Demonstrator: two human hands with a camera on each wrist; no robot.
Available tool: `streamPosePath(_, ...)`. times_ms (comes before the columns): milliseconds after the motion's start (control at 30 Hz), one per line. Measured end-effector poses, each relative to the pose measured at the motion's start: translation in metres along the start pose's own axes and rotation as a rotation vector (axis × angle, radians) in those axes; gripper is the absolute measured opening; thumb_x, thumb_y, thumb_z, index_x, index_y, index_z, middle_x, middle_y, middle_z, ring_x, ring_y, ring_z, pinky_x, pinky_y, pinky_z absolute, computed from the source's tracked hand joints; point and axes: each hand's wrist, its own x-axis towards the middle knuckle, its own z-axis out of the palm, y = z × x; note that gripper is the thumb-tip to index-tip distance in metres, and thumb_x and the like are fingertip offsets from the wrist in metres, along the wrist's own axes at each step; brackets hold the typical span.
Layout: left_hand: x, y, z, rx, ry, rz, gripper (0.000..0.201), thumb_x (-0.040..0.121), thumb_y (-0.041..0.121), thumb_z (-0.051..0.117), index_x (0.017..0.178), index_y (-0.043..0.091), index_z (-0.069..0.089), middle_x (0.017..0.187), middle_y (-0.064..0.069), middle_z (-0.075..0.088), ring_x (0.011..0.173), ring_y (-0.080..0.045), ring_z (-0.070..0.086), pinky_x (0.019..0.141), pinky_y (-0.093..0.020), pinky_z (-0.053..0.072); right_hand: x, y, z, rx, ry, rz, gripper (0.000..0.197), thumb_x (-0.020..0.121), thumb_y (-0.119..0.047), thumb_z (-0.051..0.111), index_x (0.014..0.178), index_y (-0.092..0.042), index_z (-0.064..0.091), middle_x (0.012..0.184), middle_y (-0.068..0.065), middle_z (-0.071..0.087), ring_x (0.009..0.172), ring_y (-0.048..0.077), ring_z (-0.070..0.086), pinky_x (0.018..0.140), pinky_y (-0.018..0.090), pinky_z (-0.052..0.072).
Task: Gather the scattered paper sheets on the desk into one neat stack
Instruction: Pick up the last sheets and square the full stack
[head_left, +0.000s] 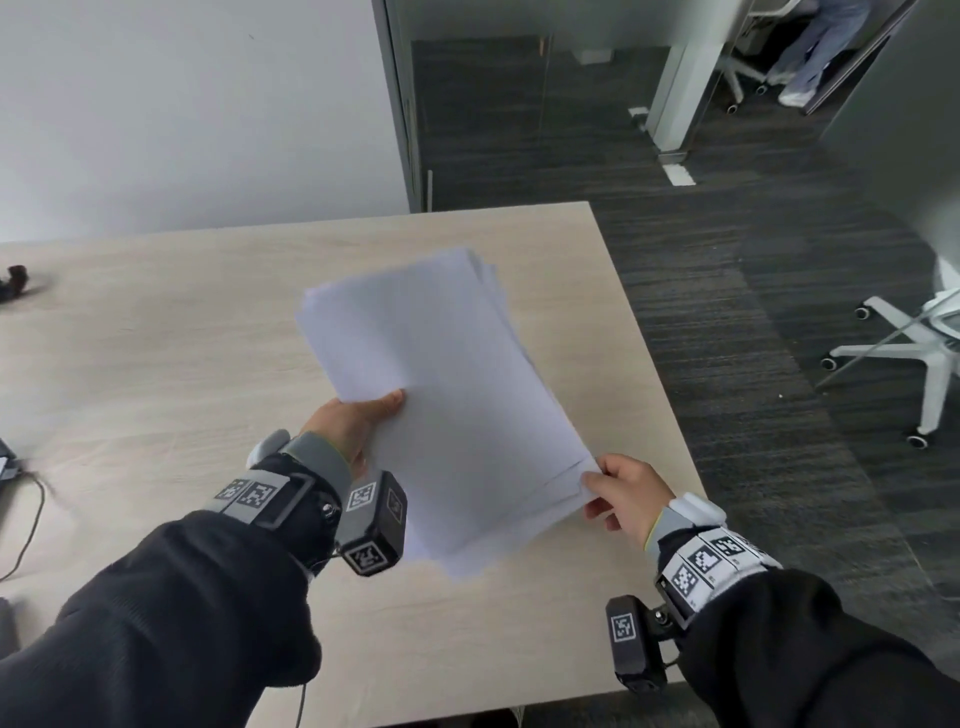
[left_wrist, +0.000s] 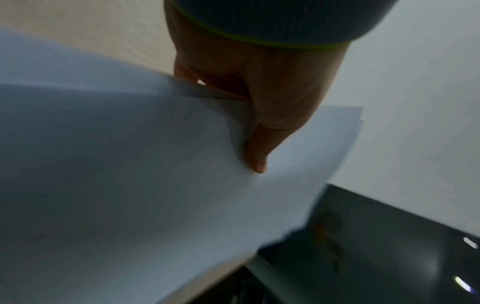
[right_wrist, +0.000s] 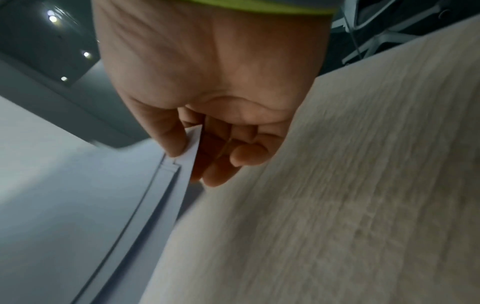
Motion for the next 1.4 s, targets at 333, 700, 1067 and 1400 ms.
streamPosePath(333,0.014,-0.083,-0.037,0.194,0.097,-0.348,0.048,0.08,0.025,0.084,0.115,-0.005,0.068,0.087,-0.02,0.076,0.082,-0.039,0.073,0.085,-0.053,0.057,0.001,0.026,0.03,-0.108,-0.023,0.16,0.024,0.092,-0.016,0.062,0.07,-0.016,0.054,0.061,0.004,0.052,0.047,0.019,0.059,0.041,0.019,0.03)
streamPosePath(700,0.008,-0.087,-0.029,0.124,0.24,-0.238,0.028,0.082,0.018,0.083,0.102,0.009,0.065,0.09,-0.016,0.074,0.079,-0.036,0.073,0.071,-0.047,0.06,-0.005,0.014,0.026,0.026,0.013,0.202,0.009,0.093,-0.015,0.063,0.093,-0.024,0.06,0.082,0.001,0.069,0.046,0.015,0.06,0.041,0.02,0.032)
streamPosePath(1067,0.01,-0.085,-0.022,0.267,0.304,-0.216,0.029,0.091,0.02,0.067,0.118,0.017,0.056,0.103,-0.009,0.069,0.092,-0.036,0.068,0.089,-0.055,0.057,0.012,0.015,0.039,-0.29,0.014,0.116,0.006,0.088,-0.023,0.062,0.083,-0.02,0.062,0.055,-0.004,0.069,0.04,0.015,0.051,0.056,0.026,0.048)
streamPosePath(1400,0.017,-0.091,-0.026,0.226,0.27,-0.219,0.046,0.082,0.028,0.076,0.12,0.014,0.054,0.105,-0.012,0.068,0.094,-0.038,0.069,0.091,-0.057,0.056,0.017,0.008,0.039,-0.447,-0.063,0.101,0.019,0.092,-0.03,0.057,0.082,-0.017,0.068,0.056,0.0,0.059,0.045,0.012,0.055,0.052,0.021,0.042)
